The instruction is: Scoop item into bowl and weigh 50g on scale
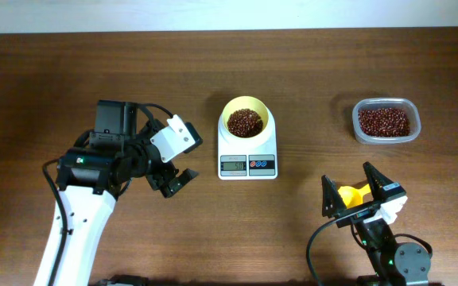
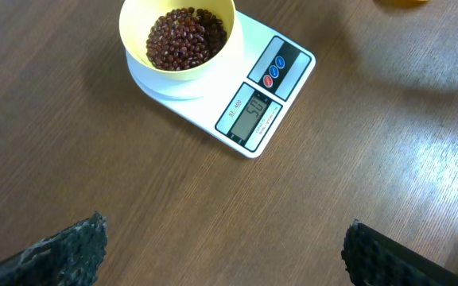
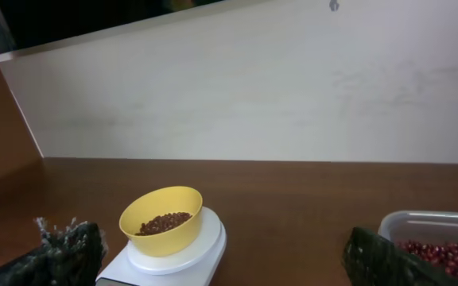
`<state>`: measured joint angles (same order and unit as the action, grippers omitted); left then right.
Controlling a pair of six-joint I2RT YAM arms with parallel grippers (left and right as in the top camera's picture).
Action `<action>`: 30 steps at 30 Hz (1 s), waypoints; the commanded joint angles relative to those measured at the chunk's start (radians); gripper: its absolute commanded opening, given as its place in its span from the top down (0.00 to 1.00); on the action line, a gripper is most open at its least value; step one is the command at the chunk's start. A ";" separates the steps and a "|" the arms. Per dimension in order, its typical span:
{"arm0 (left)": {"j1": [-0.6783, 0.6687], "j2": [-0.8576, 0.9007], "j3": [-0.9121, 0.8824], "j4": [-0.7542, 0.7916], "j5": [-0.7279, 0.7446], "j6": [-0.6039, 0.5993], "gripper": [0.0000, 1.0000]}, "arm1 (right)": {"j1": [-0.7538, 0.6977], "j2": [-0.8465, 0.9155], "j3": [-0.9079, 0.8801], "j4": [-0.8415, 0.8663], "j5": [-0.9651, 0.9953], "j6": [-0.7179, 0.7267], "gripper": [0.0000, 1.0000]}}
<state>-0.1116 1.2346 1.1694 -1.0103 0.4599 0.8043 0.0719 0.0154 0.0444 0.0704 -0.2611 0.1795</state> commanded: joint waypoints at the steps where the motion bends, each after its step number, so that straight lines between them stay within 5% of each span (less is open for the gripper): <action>1: 0.001 0.000 0.013 -0.002 0.004 0.013 0.01 | 0.011 -0.012 -0.039 0.026 0.031 -0.018 0.01; 10: 0.001 0.000 0.013 -0.002 0.004 0.013 0.01 | 0.079 -0.012 -0.039 -0.139 0.142 -0.101 0.01; 30: 0.001 0.000 0.013 -0.002 0.003 0.013 0.01 | 0.079 -0.012 -0.039 -0.146 0.210 -0.101 0.01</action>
<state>-0.1116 1.2346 1.1694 -1.0103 0.4599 0.8043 0.1448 0.0139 0.0109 -0.0689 -0.0677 0.0788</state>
